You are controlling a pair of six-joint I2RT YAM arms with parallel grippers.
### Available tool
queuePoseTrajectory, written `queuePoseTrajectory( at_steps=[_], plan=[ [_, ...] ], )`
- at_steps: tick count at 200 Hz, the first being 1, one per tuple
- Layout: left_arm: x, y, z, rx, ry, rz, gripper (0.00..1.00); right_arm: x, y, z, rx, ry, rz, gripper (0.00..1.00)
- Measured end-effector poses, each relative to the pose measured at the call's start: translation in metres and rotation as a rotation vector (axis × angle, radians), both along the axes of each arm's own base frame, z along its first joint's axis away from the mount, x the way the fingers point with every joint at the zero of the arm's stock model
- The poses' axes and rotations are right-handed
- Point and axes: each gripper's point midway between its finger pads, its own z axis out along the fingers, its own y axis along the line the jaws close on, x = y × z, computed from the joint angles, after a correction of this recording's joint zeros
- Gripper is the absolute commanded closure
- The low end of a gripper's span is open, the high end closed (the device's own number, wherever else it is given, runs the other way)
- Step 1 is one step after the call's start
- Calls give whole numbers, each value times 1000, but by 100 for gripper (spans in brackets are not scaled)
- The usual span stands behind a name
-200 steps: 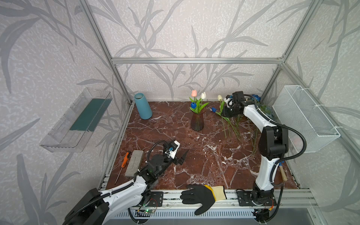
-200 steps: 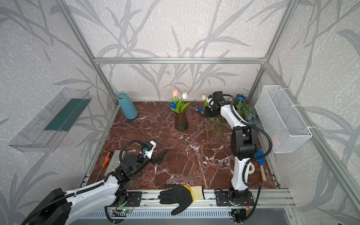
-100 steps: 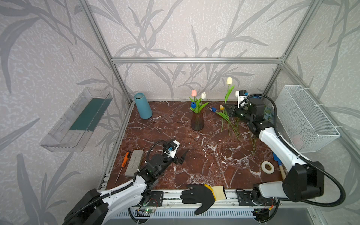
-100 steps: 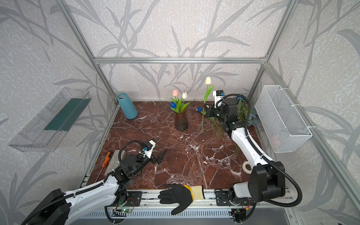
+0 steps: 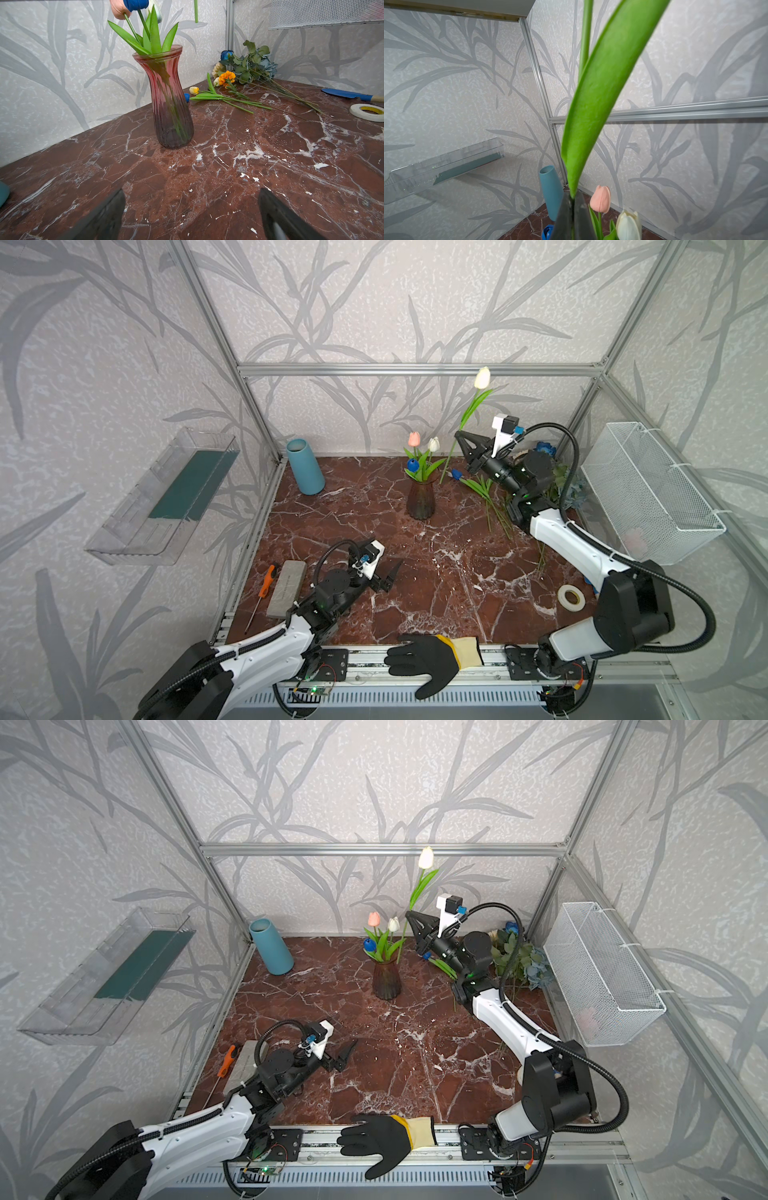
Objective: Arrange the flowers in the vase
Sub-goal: 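Lift the yellow tulip upright with the right gripper toward the vase, then lower the yellow tulip stem into the pink vase and open the right gripper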
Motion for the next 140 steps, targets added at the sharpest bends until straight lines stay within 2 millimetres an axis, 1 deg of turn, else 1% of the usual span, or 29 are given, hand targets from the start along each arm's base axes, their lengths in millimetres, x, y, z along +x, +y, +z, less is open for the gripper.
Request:
queuePoseTrajectory(
  at_steps=[18, 32, 70, 119, 140],
  plan=[
    [0, 0, 0, 0, 0, 0, 1, 6, 14, -8, -14, -15, 3, 100],
    [0, 0, 0, 0, 0, 0, 1, 13, 18, -13, -23, -27, -9, 100],
    [0, 0, 0, 0, 0, 0, 1, 29, 19, -24, -47, -42, -57, 100],
    [0, 0, 0, 0, 0, 0, 1, 34, 17, -27, -85, -77, -92, 100],
    [0, 0, 0, 0, 0, 0, 1, 34, 18, -36, -106, -83, -98, 100]
  ],
)
